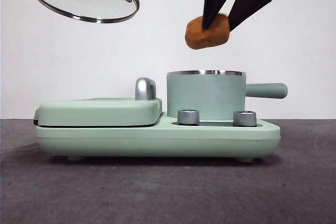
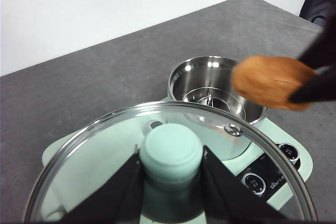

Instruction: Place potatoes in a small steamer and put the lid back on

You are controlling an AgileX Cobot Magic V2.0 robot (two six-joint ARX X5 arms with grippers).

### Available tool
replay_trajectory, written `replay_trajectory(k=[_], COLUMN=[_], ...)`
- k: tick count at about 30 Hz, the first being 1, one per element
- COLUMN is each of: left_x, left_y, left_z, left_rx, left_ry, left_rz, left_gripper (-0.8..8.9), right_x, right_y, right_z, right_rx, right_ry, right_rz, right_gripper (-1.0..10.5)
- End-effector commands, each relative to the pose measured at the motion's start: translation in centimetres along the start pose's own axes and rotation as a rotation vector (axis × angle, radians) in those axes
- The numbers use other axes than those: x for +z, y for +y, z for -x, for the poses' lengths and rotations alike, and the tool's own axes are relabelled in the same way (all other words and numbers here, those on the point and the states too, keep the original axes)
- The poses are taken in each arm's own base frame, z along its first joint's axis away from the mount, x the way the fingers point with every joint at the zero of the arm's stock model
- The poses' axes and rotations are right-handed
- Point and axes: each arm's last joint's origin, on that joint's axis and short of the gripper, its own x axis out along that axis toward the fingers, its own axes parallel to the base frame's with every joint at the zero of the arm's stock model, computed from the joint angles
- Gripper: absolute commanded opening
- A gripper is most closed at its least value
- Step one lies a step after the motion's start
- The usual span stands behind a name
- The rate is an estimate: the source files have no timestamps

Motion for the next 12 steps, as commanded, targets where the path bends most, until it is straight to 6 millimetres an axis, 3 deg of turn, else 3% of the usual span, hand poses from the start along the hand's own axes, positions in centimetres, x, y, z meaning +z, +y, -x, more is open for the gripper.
replay_trajectory(k=[1, 6, 12], left_x=[0.7, 0.7, 0.7], left_y=[-0.1, 0.0, 0.0], left_z=[0.2, 0.2, 0.2], left_rx=[-0.003, 0.019, 0.019], left_ry=[-0.042, -0.04, -0.04], left_rz=[-0.01, -0.006, -0.006], left_gripper=[0.09, 0.09, 0.09], right_x=[1.4, 2.6, 2.4], right_y=[-0.6, -2.1, -3.4], right_z=[-1.6, -4.4, -7.4], right_rx=[-0.006, -0.02, -0.029], right_ry=[0.006, 0.041, 0.087], right_rz=[0.027, 0.003, 0.0], right_gripper=[2.0, 2.0, 2.0])
